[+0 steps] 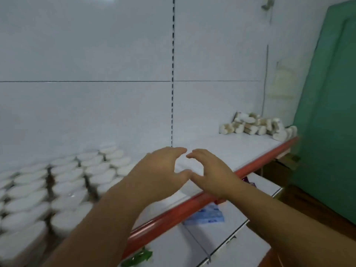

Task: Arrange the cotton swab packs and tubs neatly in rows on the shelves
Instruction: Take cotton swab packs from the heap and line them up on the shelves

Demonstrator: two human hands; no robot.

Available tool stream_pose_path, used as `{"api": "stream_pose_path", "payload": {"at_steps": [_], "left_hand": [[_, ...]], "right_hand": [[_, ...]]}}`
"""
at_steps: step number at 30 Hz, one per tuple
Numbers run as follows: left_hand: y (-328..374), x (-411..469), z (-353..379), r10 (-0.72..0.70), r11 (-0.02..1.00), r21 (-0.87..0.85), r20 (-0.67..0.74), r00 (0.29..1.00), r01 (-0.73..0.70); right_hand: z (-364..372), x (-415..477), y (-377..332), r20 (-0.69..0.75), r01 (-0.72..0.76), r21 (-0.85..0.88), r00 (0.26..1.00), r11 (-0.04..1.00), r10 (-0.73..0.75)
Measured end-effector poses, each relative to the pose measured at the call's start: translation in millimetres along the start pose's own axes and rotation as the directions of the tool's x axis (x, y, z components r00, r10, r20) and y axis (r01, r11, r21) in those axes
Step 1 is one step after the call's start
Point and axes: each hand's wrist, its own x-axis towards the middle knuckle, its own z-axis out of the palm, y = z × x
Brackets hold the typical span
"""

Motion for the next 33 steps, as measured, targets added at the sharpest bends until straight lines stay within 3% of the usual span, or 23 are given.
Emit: {"api": "stream_pose_path", "payload": {"at_steps": [2, 6, 9, 14, 20, 26, 30, 33], "left_hand": [[28.5, 48.8, 19.1, 0.015, 1.0, -0.021, 0.092, 0.996, -0.013], [68.5, 126.2, 58.6, 0.061, 0.998, -0.037, 0.282, 0.957, -0.052], [78.0, 166.6, 89.4, 0.049, 0.999, -0.009, 0.389, 0.92, -0.049], [101.8, 225.4, 143.0, 0.047, 0.996, 0.045, 0.449, 0.892, -0.075], [138.8, 299.0, 201.3, 0.134, 0.991, -0.047, 0.388, 0.912, -0.126], [191.2, 393.8, 261.9, 0.235, 0.917, -0.369, 0.194, 0.952, -0.151], [209.8, 471.4, 294.4, 0.117, 0.916, -0.395, 0.093, 0.989, -0.071], [224.6, 520.9, 319.0, 0.027, 0.962, -0.273, 0.01, 1.0, -0.023]], "right_hand": [[-39.4, 20.8, 46.8, 0.08, -0.081, -0.155, 0.992, 0.985, 0.094], [-104.4, 20.6, 123.9, 0.097, -0.178, -0.369, 0.969, 0.912, 0.228], [-130.5, -4.2, 173.2, 0.121, -0.21, -0.409, 0.952, 0.888, 0.281], [-152.3, -40.3, 257.0, 0.093, -0.264, -0.415, 0.94, 0.871, 0.329], [-177.5, -42.2, 337.5, 0.059, -0.318, -0.381, 0.929, 0.868, 0.366], [-196.2, -1.4, 435.7, 0.058, -0.304, -0.391, 0.934, 0.869, 0.353], [-216.8, 32.9, 497.0, -0.003, -0.317, -0.366, 0.941, 0.875, 0.34], [-226.7, 52.0, 545.6, -0.033, -0.32, -0.322, 0.944, 0.891, 0.327]]}}
